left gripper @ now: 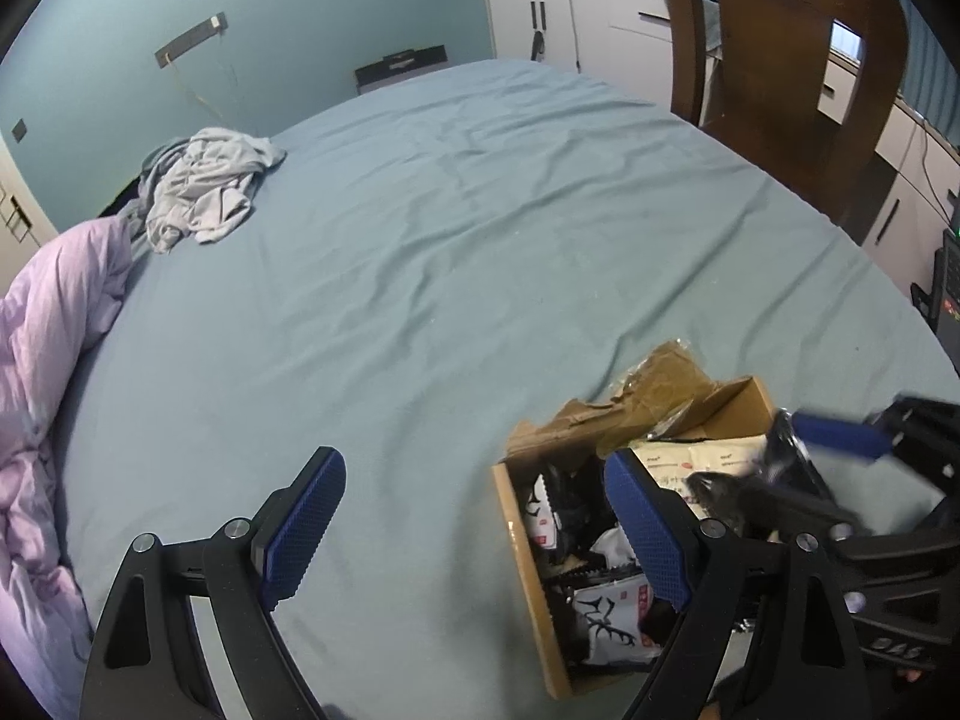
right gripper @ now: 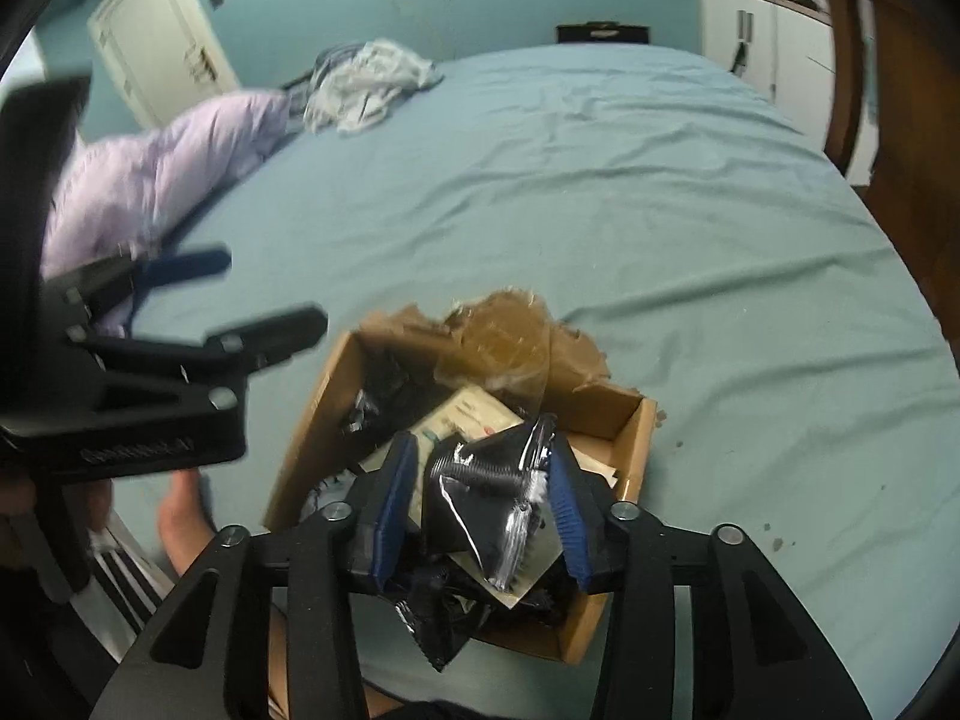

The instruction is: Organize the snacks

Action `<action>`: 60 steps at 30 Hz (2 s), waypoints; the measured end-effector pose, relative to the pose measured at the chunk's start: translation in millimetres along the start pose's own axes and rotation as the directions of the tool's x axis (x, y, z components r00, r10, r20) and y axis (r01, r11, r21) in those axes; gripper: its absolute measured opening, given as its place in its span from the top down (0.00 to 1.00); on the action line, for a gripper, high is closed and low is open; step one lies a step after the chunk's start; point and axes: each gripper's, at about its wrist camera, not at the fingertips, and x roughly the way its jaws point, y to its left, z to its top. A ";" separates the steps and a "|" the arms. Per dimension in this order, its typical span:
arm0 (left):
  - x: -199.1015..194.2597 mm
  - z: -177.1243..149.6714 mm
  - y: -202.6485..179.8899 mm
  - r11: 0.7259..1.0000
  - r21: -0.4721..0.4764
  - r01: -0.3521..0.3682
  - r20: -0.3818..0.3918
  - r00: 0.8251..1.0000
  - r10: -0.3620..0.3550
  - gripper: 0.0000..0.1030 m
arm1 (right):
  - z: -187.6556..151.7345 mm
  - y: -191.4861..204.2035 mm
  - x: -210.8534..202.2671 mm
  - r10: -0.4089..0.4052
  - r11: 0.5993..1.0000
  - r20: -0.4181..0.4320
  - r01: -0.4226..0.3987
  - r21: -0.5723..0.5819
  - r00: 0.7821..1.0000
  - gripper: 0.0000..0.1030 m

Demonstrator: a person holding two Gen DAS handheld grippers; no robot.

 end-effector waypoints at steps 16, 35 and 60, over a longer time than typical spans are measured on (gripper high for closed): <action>-12.6 -21.3 -34.0 0.993 0.111 0.024 -0.047 0.999 -0.019 0.13 | -17.0 5.3 -35.4 -0.233 0.969 0.042 0.235 -0.077 0.972 0.26; 2.7 -17.6 -43.4 0.988 0.156 -0.023 -0.084 0.996 0.036 0.13 | 0.0 -22.5 -11.3 -0.179 0.982 -0.068 0.183 0.045 0.981 0.26; -3.3 -16.5 -45.3 0.987 0.162 -0.004 -0.065 0.998 0.015 0.13 | -0.1 -2.5 -1.8 -0.246 0.968 -0.067 0.242 -0.064 0.967 0.26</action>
